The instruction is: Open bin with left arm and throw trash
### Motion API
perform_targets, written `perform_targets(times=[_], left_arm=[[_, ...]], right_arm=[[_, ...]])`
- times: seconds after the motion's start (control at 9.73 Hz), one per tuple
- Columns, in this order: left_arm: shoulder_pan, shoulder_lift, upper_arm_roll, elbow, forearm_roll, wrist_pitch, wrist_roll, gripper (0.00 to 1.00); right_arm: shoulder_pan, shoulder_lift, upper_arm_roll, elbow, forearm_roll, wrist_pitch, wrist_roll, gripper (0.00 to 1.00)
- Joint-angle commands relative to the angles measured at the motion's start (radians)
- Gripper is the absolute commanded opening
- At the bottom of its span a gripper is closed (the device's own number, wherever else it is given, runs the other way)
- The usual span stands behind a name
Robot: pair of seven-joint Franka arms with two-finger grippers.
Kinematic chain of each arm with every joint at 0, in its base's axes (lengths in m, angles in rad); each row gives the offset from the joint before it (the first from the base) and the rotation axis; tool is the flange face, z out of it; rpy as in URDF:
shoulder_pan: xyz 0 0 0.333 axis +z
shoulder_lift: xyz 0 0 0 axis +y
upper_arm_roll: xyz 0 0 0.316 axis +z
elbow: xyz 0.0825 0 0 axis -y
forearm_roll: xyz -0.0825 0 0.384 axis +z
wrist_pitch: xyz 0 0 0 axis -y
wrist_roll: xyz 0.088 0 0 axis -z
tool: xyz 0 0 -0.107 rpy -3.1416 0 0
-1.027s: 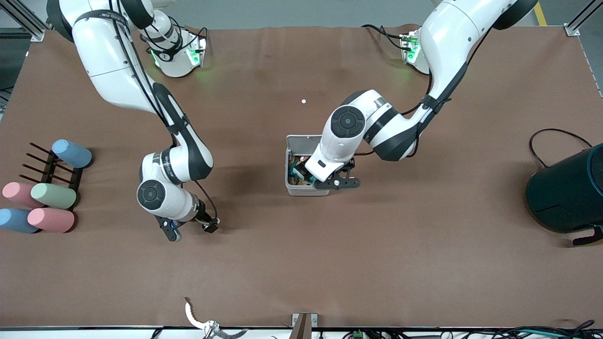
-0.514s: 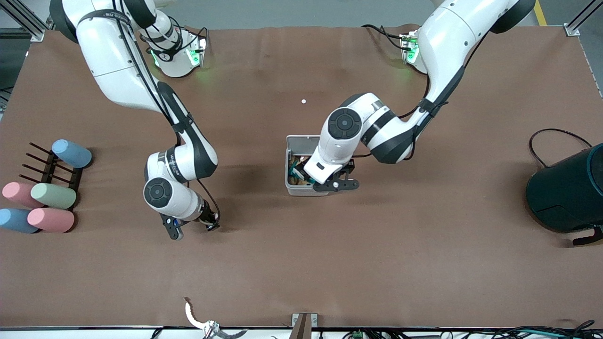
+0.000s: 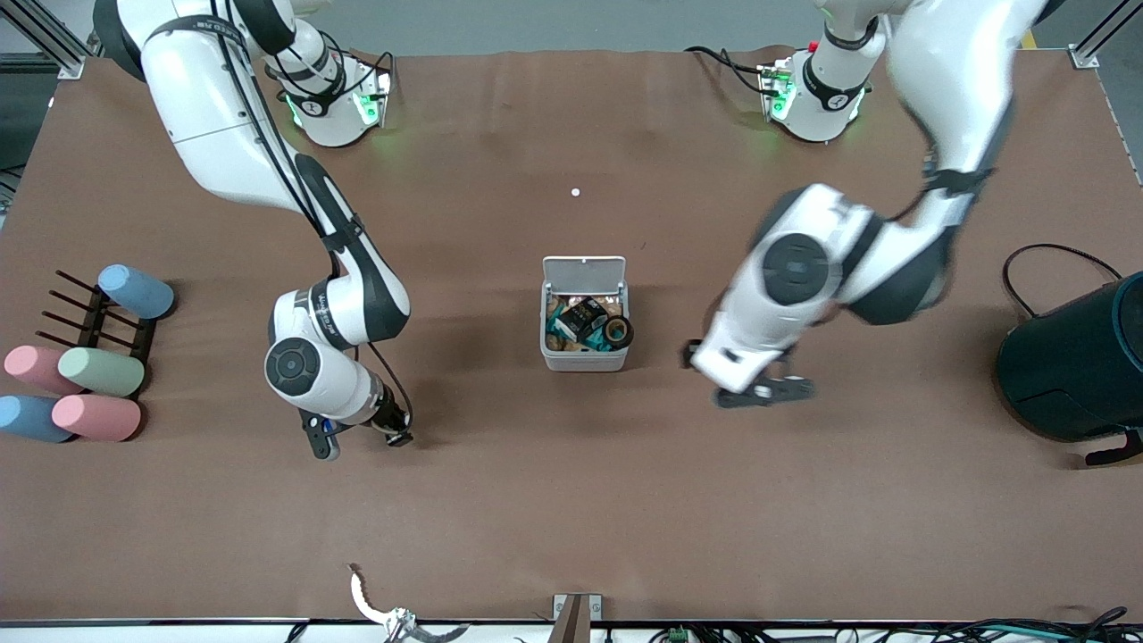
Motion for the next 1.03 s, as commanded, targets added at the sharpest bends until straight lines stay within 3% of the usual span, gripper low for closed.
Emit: perform_targets(times=[0.0, 0.31, 0.51, 0.62, 0.72, 0.82, 0.92], left_arm=[[0.140, -0.067, -0.019, -0.015, -0.067, -0.078, 0.288, 1.00], [0.285, -0.180, -0.023, 0.053, -0.111, -0.263, 0.560, 1.00], [0.284, -0.223, -0.016, 0.150, -0.118, -0.390, 0.566, 1.00], [0.249, -0.290, 0.034, 0.153, -0.131, -0.395, 0.565, 1.00], [0.130, -0.335, 0.197, 0.153, -0.173, -0.416, 0.572, 1.00], [-0.029, -0.386, 0.430, 0.141, -0.247, -0.430, 0.598, 1.00], [-0.103, -0.389, 0.558, 0.136, -0.304, -0.457, 0.682, 1.00]], right_arm=[[0.003, -0.093, 0.063, 0.011, -0.006, -0.050, 0.091, 0.00], [0.081, -0.163, 0.213, 0.074, -0.011, -0.093, 0.226, 0.00], [0.222, -0.172, 0.215, 0.111, -0.013, -0.195, 0.309, 0.00], [0.257, -0.172, 0.215, 0.119, -0.014, -0.217, 0.355, 0.00], [0.293, -0.172, 0.215, 0.117, -0.013, -0.246, 0.365, 0.00], [0.310, -0.172, 0.215, 0.117, -0.008, -0.295, 0.368, 0.00], [0.320, -0.170, 0.215, 0.114, -0.006, -0.321, 0.381, 0.00]])
